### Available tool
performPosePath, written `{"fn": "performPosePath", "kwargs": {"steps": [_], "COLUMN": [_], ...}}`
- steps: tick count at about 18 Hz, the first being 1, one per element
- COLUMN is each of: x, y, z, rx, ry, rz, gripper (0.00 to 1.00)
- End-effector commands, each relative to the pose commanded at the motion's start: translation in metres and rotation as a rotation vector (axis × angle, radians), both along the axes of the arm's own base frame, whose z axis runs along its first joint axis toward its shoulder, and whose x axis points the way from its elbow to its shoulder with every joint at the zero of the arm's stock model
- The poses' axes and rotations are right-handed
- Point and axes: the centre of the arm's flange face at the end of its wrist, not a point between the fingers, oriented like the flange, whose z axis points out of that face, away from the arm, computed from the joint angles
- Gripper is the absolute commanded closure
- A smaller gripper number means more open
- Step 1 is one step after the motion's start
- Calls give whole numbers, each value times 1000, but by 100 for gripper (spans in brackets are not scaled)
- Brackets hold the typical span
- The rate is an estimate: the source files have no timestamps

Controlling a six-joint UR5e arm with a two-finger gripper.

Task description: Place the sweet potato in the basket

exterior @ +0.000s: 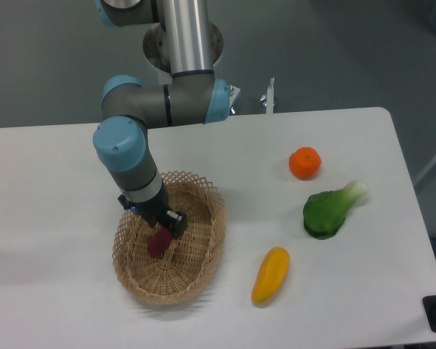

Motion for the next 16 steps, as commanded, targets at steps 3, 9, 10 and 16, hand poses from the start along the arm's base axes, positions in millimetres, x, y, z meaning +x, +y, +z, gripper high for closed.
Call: {"fn": "performPosePath", "kwargs": {"steps": [3,9,10,16], "x": [-23,-115,-131,-216], "y": [9,-10,-17,-86], "z": [32,95,99,140], "rx": [52,96,91,9], "ry": [38,144,151,46], "rz": [35,41,37,-18], "gripper": [0,0,0,0]}}
